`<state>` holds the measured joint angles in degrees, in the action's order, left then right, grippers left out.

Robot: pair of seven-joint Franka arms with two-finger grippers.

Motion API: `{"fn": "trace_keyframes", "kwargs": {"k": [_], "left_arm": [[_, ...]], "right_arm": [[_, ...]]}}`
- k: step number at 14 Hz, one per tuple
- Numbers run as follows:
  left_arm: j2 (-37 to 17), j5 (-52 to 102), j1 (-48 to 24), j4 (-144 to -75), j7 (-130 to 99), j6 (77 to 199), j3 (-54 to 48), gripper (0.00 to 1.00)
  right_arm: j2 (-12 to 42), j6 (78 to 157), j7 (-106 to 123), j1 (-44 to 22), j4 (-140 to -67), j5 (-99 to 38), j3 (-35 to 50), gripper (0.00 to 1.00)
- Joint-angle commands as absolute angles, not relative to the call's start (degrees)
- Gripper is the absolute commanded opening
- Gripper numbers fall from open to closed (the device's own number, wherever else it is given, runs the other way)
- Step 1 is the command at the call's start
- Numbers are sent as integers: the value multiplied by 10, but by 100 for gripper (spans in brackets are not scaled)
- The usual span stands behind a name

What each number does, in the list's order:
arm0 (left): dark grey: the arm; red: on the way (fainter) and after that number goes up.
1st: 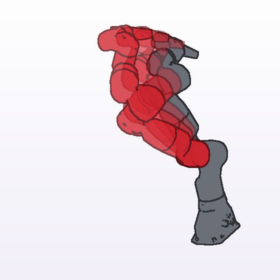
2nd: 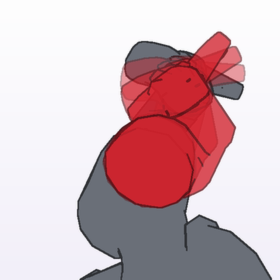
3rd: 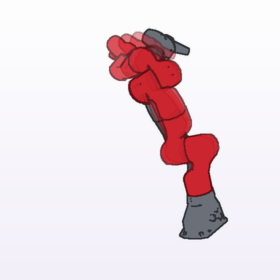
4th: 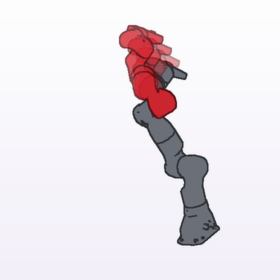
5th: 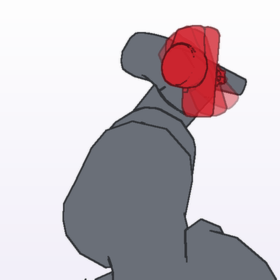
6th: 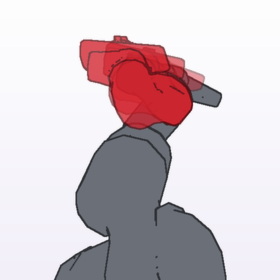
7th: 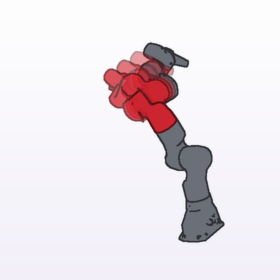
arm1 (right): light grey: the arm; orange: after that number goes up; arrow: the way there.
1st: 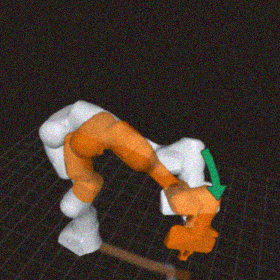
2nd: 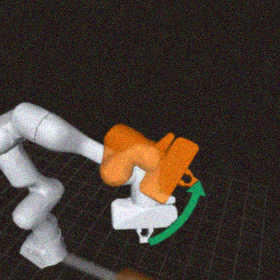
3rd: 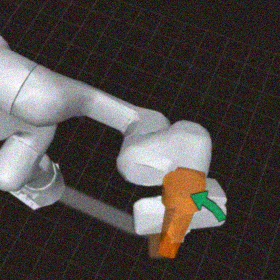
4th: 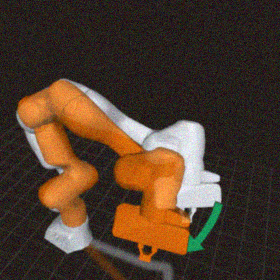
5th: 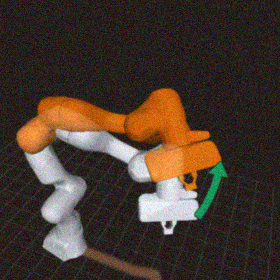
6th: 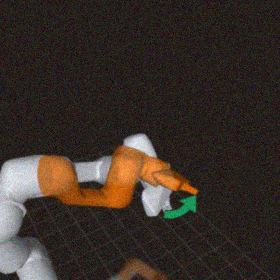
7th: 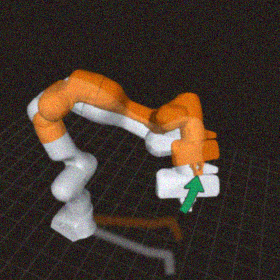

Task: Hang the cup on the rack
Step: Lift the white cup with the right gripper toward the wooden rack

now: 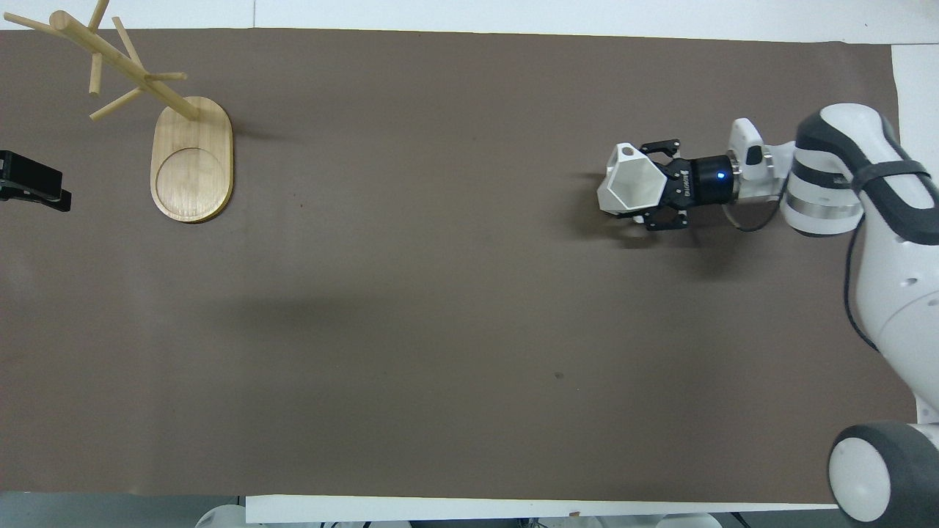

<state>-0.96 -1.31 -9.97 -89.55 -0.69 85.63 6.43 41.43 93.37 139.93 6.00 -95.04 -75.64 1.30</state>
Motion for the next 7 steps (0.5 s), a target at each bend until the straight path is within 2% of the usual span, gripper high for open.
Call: {"fn": "trace_keyframes", "kwargs": {"k": [1,4,7], "left_arm": [[-9,-25,-99,-895,0,849,65,100],[-9,-25,-99,-896,0,849,65,100],[-9,-25,-106,-895,2,855,65,100]], "right_arm": [[358,1062,1348,-57,-967,-847,10,22],[350,1191,1289,-191,-965,-1024,10,22],[351,1272,1278,-277,-959,-1100,10,22]]}}
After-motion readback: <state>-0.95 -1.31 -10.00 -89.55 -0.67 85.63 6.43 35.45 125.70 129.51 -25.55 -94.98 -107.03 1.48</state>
